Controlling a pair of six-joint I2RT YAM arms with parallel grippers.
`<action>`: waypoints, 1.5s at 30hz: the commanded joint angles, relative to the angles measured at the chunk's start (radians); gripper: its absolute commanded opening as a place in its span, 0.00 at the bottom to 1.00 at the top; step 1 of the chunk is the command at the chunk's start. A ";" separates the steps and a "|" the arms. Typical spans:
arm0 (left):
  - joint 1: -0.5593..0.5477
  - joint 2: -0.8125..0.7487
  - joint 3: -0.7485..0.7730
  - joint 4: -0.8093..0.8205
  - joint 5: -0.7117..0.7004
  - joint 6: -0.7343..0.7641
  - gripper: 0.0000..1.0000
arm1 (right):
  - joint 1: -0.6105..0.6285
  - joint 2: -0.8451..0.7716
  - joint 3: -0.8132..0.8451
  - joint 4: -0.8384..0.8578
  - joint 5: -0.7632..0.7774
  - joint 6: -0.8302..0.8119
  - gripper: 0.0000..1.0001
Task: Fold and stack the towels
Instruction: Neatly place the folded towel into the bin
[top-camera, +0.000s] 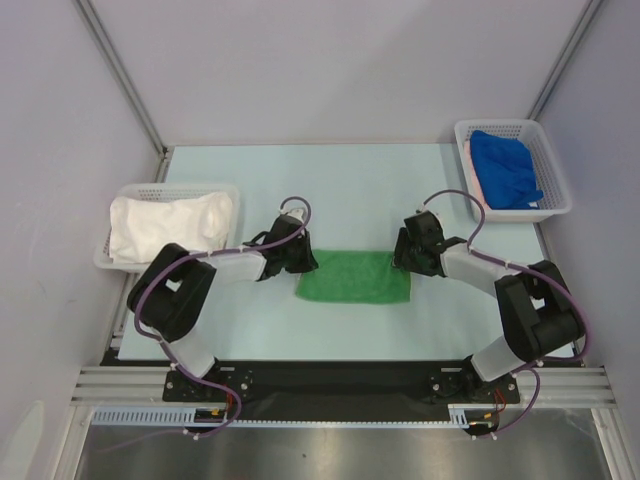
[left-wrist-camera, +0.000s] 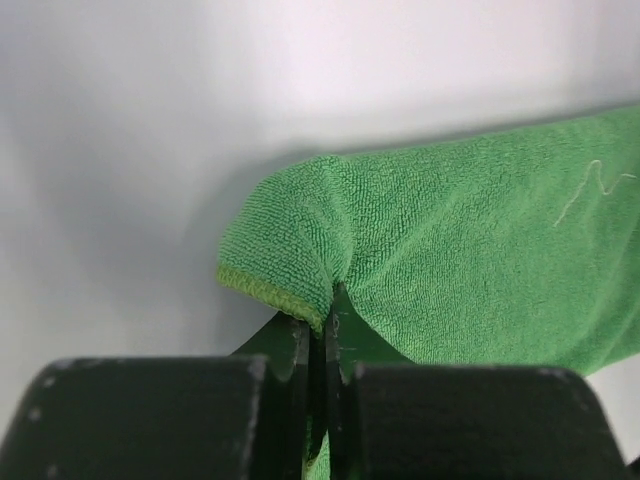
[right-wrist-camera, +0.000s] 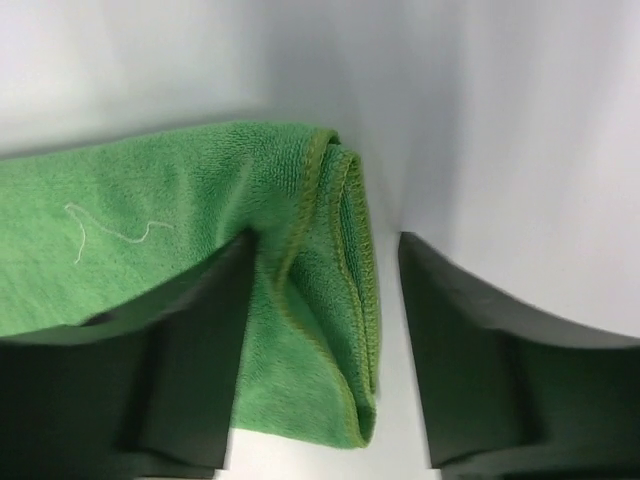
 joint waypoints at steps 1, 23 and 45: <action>-0.010 0.030 0.061 -0.287 -0.174 0.085 0.00 | -0.005 -0.079 0.031 0.010 -0.001 -0.019 0.66; 0.096 0.124 0.720 -0.859 -1.007 0.413 0.00 | 0.153 -0.384 0.031 -0.059 -0.010 -0.028 0.84; 0.395 -0.165 0.452 -0.301 -1.035 0.734 0.00 | 0.189 -0.298 0.071 -0.021 -0.053 -0.045 0.83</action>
